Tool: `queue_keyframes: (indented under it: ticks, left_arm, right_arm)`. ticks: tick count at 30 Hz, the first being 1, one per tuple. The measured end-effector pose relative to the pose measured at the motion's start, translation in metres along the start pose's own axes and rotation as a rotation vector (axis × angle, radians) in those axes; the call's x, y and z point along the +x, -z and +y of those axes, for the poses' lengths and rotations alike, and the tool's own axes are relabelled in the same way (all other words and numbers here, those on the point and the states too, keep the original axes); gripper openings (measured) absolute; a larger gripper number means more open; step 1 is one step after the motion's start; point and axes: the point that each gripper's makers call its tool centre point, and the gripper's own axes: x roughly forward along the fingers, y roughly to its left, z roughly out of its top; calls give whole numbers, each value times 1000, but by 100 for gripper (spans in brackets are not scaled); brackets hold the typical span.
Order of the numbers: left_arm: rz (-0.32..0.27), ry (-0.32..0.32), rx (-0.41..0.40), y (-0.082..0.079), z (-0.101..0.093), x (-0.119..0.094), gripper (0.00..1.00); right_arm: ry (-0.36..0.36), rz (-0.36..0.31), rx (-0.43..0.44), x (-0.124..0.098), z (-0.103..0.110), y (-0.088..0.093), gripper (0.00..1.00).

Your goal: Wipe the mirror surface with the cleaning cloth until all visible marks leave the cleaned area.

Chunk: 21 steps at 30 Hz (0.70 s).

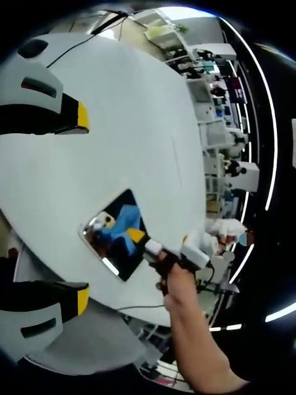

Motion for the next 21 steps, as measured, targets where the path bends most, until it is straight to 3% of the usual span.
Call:
queue_keyframes:
  ticks: [21]
  left_arm:
    - [-11, 10, 23, 0, -8, -5, 100]
  right_arm:
    - [-21, 12, 4, -4, 12, 39, 1]
